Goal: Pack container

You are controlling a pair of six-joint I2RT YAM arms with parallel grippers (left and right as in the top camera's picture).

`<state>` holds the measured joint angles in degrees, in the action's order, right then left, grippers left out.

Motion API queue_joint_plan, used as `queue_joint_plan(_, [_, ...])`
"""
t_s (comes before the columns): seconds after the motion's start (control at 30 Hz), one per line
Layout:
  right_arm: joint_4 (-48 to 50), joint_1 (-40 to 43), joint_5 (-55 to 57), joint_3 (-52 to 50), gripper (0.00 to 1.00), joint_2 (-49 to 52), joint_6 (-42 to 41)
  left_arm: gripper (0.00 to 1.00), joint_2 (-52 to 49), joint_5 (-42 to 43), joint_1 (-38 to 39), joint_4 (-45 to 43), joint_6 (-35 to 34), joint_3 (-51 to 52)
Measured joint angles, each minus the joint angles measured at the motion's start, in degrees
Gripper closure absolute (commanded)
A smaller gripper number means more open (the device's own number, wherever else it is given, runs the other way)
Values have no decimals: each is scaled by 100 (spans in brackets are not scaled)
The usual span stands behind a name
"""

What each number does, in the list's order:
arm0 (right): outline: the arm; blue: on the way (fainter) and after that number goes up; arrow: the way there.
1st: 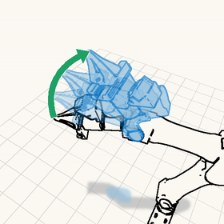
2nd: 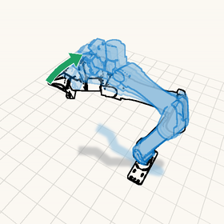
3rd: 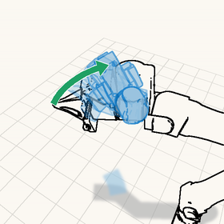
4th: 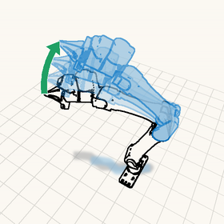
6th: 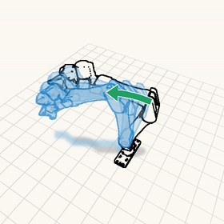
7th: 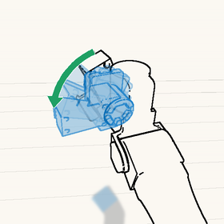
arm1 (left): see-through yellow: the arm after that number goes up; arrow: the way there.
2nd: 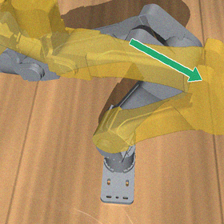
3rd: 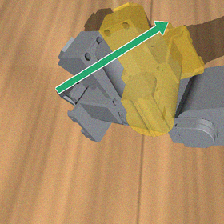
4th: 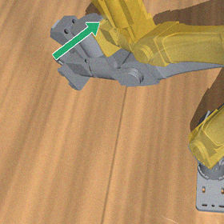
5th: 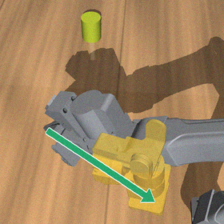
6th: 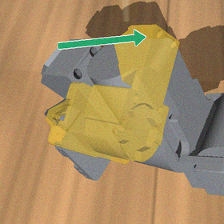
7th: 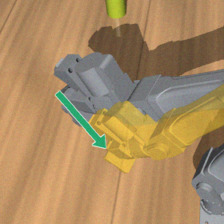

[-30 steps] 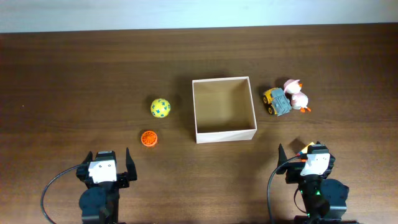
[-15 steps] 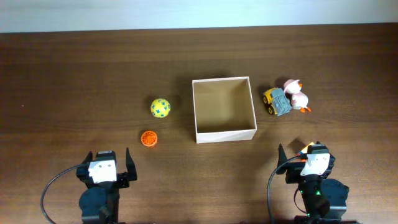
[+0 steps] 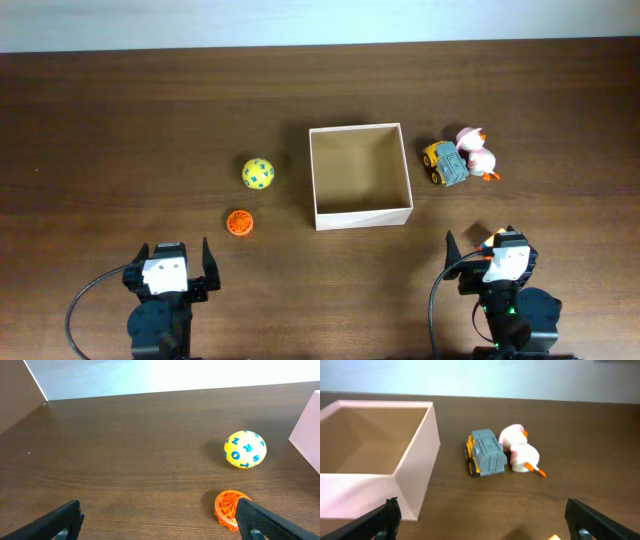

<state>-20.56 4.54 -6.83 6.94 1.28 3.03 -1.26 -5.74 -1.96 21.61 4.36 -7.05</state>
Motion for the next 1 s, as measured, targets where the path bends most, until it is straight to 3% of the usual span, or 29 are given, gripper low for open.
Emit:
queue_joint_plan(0.43, [-452,0,-85,70,2,59,-1440,1,0,0,0,0,-2,0])
queue_joint_plan(0.6, [-807,0,-251,402,2,723,-1871,1,0,0,0,-2,0,0])
queue_joint_plan(0.77, [-1674,0,-557,2076,1,2164,-1740,1,0,0,0,0,0,13])
queue_joint_plan(1.0, [-3921,0,-723,5606,1,5128,-514,1,4,0,0,-4,0,31])
